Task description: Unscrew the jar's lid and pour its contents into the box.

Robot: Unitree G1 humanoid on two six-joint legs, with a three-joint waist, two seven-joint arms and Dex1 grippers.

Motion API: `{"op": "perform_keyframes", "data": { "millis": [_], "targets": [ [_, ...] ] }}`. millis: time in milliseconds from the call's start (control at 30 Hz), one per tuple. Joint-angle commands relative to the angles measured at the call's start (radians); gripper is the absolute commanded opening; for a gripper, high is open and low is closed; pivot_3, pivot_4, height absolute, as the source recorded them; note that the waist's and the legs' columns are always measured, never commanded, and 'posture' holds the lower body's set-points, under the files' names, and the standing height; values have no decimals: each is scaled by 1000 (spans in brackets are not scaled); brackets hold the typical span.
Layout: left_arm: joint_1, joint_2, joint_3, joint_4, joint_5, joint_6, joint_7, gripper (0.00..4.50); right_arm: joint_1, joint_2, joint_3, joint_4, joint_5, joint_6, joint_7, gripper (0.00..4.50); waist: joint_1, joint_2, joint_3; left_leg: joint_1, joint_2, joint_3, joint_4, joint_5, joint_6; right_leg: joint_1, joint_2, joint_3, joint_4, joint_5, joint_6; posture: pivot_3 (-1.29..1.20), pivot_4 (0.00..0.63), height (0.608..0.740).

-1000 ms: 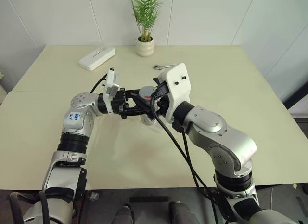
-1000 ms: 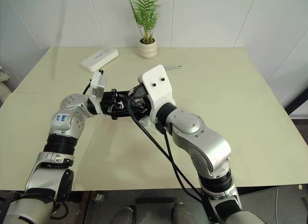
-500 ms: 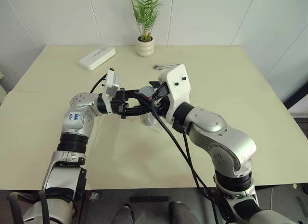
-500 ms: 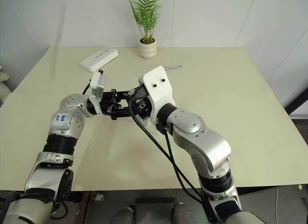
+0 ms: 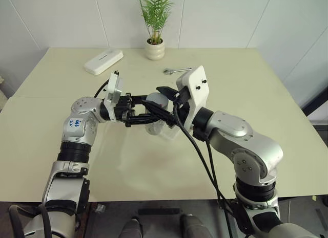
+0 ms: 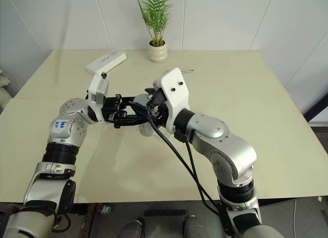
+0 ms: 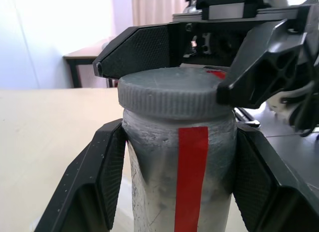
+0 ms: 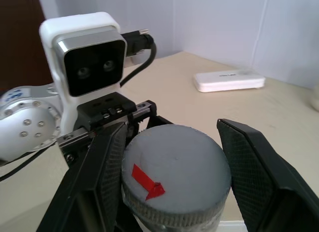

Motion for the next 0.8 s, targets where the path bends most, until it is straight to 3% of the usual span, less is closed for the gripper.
{"op": "perform_keyframes", "data": {
  "millis": [33, 300, 800],
  "targets": [
    [-15, 2, 22, 25, 3, -10, 10, 2611, -45, -7, 37, -63, 126, -75, 174, 2555, 0, 0, 0, 0, 0, 0, 0, 0, 0, 0, 0, 0, 0, 0, 0, 0, 150, 740],
    [-30, 1, -19, 100, 32, -20, -75, 2610, -93, -80, 61, 6, 143, -169, 395, 2555, 0, 0, 0, 0, 0, 0, 0, 0, 0, 0, 0, 0, 0, 0, 0, 0, 150, 740],
    [-93, 20, -106, 236, 51, -83, -174, 2609, -129, -112, 55, 79, 185, -284, 597, 2555, 1, 0, 0, 0, 0, 0, 0, 0, 0, 0, 0, 0, 0, 0, 0, 0, 150, 740]
  ]
}}
